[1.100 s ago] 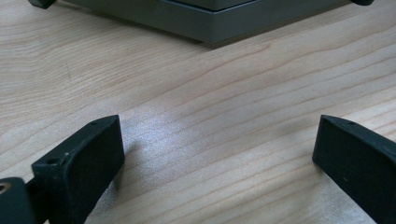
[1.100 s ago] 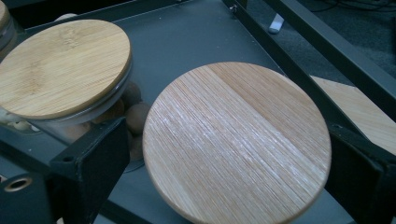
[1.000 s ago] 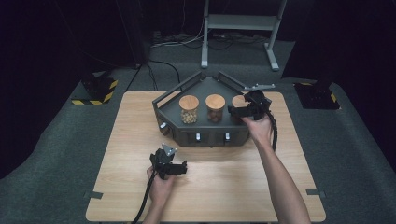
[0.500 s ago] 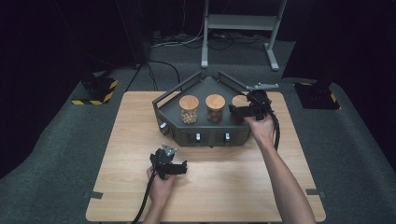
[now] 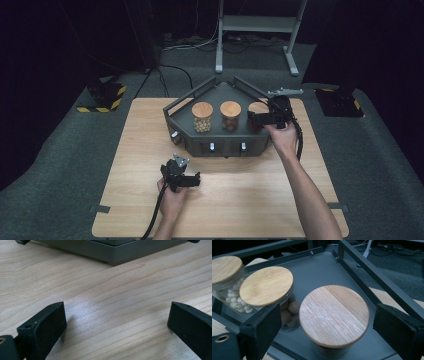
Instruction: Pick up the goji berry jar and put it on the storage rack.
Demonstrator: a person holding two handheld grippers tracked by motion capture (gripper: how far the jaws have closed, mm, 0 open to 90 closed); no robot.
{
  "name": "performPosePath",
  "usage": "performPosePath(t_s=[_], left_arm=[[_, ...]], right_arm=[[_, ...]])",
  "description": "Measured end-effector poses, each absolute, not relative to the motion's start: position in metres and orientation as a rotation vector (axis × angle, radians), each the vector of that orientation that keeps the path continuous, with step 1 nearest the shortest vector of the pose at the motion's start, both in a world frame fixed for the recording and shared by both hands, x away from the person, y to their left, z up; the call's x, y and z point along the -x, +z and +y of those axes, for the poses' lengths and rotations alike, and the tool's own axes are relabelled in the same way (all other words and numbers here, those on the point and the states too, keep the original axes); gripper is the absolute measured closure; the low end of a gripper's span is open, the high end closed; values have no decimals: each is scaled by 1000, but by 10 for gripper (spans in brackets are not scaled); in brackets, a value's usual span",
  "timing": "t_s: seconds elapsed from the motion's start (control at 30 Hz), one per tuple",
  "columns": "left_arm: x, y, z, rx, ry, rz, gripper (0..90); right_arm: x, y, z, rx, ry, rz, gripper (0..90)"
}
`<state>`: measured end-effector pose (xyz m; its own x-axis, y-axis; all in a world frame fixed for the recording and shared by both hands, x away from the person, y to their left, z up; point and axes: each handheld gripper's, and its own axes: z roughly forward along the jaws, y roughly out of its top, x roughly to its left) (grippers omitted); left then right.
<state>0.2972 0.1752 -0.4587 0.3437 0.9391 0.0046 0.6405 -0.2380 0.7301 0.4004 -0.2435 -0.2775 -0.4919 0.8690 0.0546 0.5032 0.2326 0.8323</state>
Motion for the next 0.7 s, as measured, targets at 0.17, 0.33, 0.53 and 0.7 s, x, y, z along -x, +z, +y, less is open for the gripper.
performPosePath(t_s=[0.17,0.33,0.53,0.7], left_arm=[[-297,-459,175,-1973,602,1375,22],[-297,-459,175,-1973,603,1375,22],[-297,-459,175,-1972,603,1375,22],[-297,-459,175,-1976,603,1374,22]], right_arm=[[-395,-276,-249,-1249,1184,2078,77],[-391,-276,-253,-1237,1193,2078,76],[-384,-276,-261,-1238,1214,2064,82],[-377,-278,-267,-1222,1219,2048,85]])
